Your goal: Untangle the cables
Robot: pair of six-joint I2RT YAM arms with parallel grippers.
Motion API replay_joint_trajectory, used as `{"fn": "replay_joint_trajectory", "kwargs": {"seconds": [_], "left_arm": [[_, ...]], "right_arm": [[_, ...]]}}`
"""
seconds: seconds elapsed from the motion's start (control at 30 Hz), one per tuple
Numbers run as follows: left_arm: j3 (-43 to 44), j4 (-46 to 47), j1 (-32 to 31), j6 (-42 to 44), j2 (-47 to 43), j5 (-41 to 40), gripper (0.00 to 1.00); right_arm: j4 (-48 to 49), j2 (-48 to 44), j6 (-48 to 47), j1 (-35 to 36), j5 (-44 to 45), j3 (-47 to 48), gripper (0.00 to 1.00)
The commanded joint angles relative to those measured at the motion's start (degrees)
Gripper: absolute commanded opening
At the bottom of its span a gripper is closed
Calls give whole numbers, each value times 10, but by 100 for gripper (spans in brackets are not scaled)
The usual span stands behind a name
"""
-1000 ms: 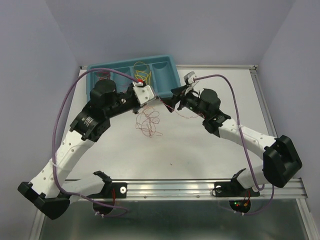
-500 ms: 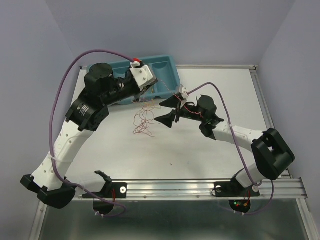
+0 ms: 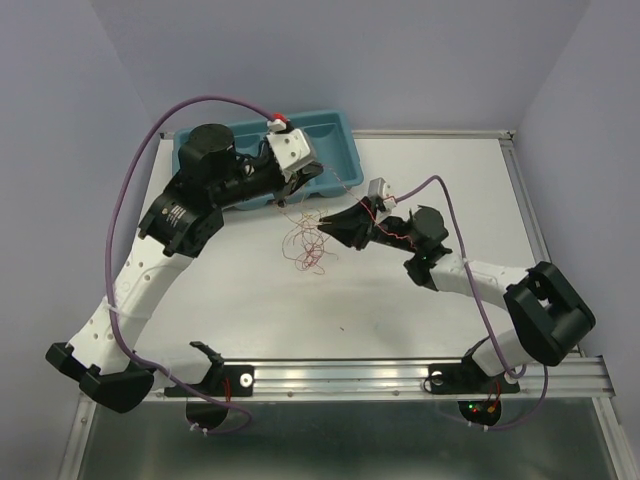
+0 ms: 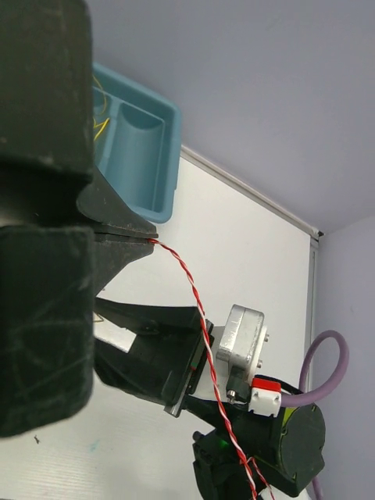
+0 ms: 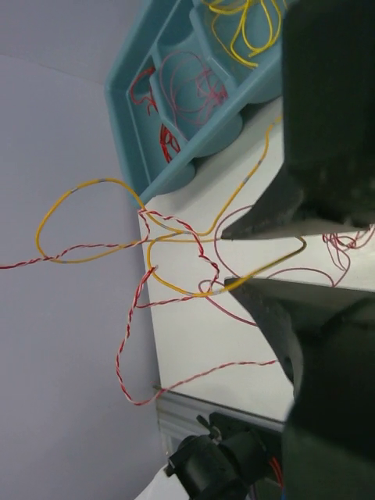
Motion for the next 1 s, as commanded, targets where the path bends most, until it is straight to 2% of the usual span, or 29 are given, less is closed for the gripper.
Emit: {"fn": "replay_joint_trajectory", "kwargs": {"seconds": [0.0, 0.03, 0.1, 0.23, 0.27, 0.4, 0.43, 0.53, 0.57, 0.63, 0.67, 0.73, 0.77, 0.87, 0.97], "left_arm": [[21, 18, -3, -14, -11, 27, 0], [21, 15, -3, -14, -13, 28, 0], [21, 12, -2, -15, -17, 24, 0], [22, 18, -3, -29, -33, -39, 0], [19, 20, -3, -34, -39, -92, 0], [-8, 45, -2, -48, -100, -196, 0], [-17, 50, -2, -50, -111, -225, 0], [-17, 50, -2, -51, -146, -292, 0], [-17, 54, -2, -47, -154, -356, 0], [-23, 79, -2, -27, -181, -422, 0], [-33, 90, -2, -18, -190, -490, 0], [-45, 124, -2, 18, -211, -548, 0], [-53, 133, -2, 30, -217, -598, 0], [-58, 161, -2, 77, -231, -673, 0], [-49, 161, -2, 94, -253, -682, 0]], "right_arm": [[59, -13, 7, 1, 22, -11, 22], [61, -14, 11, 1, 41, -11, 10], [62, -15, 13, 1, 59, -16, 0], [63, -27, 22, 1, 125, -28, 1], [61, -31, 23, 0, 169, -32, 1], [34, -49, 48, -17, 292, -40, 1], [-1, -52, 52, -22, 347, -30, 1], [-54, -56, 51, -32, 427, -18, 0], [-83, -59, 52, -36, 481, -14, 1], [-124, -66, 63, -53, 541, -7, 1], [-173, -69, 67, -60, 595, -2, 1], [-227, -87, 85, -84, 654, 2, 1], [-238, -95, 93, -91, 666, -2, 1], [-281, -143, 132, -133, 682, -23, 1], [-318, -192, 149, -157, 698, -41, 1]]}}
